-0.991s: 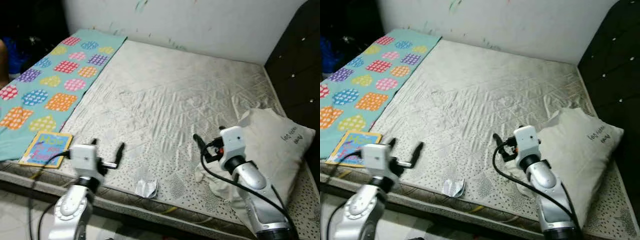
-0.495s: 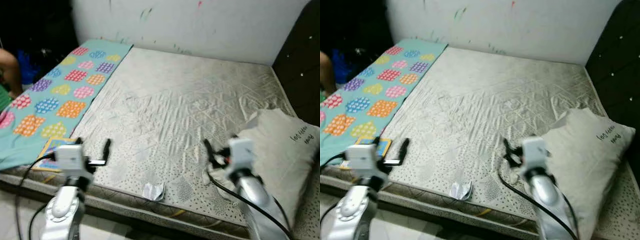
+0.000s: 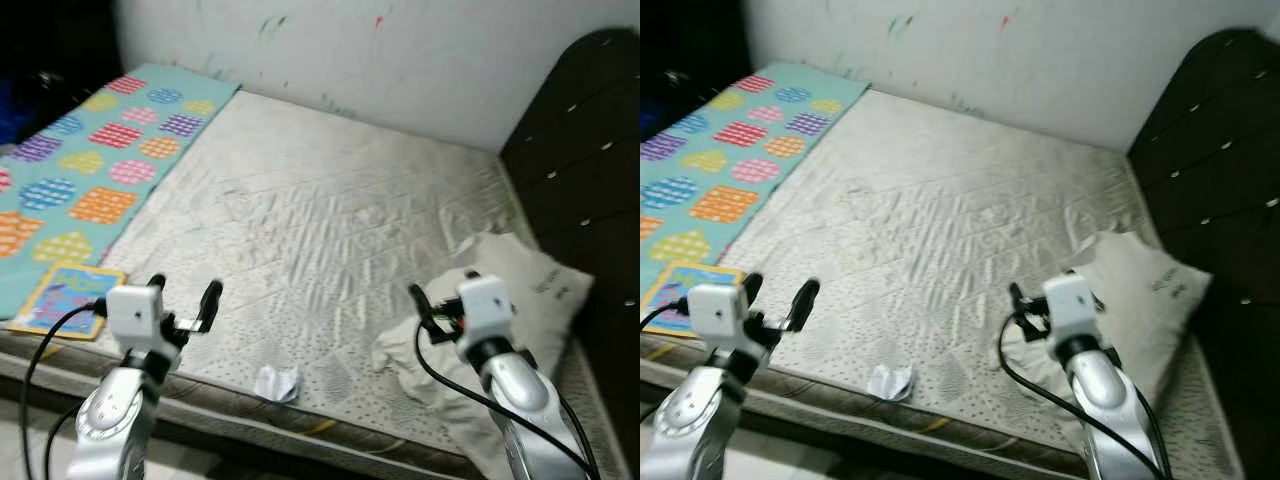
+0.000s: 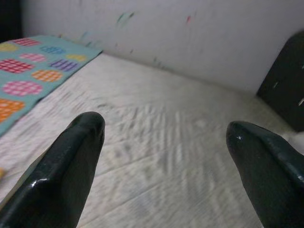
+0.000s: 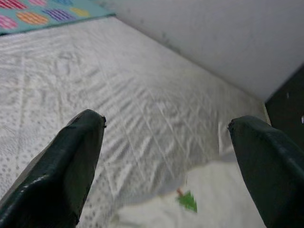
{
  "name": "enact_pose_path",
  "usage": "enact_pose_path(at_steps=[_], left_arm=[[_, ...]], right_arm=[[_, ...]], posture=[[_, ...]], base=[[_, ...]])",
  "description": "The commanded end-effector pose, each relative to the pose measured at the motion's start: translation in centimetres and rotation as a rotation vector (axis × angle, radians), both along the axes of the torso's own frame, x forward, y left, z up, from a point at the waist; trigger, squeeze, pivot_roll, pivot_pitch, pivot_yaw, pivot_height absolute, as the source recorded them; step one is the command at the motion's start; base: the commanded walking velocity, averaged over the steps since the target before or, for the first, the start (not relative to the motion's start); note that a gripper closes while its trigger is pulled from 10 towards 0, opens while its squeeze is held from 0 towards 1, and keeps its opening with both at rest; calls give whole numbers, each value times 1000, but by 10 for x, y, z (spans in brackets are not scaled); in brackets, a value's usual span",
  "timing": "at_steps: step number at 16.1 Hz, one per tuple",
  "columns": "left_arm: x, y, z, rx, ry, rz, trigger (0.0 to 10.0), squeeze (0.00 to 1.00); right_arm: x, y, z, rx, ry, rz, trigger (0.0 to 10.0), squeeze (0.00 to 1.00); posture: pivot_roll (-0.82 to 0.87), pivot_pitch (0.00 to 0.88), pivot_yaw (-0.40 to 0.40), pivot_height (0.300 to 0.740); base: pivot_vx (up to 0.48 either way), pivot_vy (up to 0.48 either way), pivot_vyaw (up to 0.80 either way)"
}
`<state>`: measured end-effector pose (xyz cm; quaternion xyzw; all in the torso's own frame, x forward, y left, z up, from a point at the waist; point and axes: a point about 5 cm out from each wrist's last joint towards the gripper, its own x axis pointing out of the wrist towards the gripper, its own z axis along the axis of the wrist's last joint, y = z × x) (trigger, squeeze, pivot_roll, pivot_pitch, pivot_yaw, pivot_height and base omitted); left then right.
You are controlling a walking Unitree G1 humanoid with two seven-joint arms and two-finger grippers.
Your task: Clean up the room
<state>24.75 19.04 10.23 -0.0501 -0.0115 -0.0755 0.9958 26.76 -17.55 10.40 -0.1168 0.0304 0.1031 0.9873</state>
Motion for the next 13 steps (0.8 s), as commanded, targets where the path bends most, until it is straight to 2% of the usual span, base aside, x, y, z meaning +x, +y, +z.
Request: enact_pose_path(at_steps=[1, 2, 3, 4, 5, 7, 8, 10, 11, 13], left_arm=[[2, -10, 4, -39, -8, -12, 10000, 0], [-1, -19, -1, -76, 4, -14, 10000, 0], [-2, -26, -2, -62, -1, -28, 10000, 0], [-2, -27, -2, -56, -7, -30, 10000, 0], [-1, -25, -2, -44, -16, -3, 10000, 0], [3, -27, -6, -27, -3, 7, 10000, 0], [7, -30, -8, -29, 8, 6, 10000, 0], [19, -46, -13, -37, 31, -33, 10000, 0], [24, -60, -17, -24, 41, -111, 10000, 0], [24, -67, -23, 4, 54, -162, 10000, 0]], right_arm=[[3, -2, -1, -27, 13, 22, 10000, 0], [8, -1, -1, -28, 11, 51, 10000, 0], [16, -2, 2, -27, 2, 48, 10000, 0], [18, -3, 3, -25, 3, 44, 10000, 0], [27, -6, 2, -10, -9, -1, 10000, 0], [32, -18, 5, 6, -41, -84, 10000, 0], [34, -25, 6, 8, -63, -138, 10000, 0], [31, -44, 13, 22, -105, -252, 10000, 0], [21, -56, 19, 12, -138, -299, 10000, 0], [10, -62, 20, 2, -141, -327, 10000, 0]], posture=[[-173, 0, -210, 740], [-158, 0, -219, 740], [-136, 0, -222, 740], [-136, 0, -222, 740], [-119, 0, -160, 740], [-130, 0, -61, 740], [-140, 0, -37, 740], [-216, 0, 50, 740], [-263, 0, 64, 740], [-291, 0, 74, 740]], base=[[0, 0, 0], [0, 0, 0], [0, 0, 0], [0, 0, 0], [0, 0, 0], [0, 0, 0], [0, 0, 0], [0, 0, 0], [0, 0, 0], [0, 0, 0]])
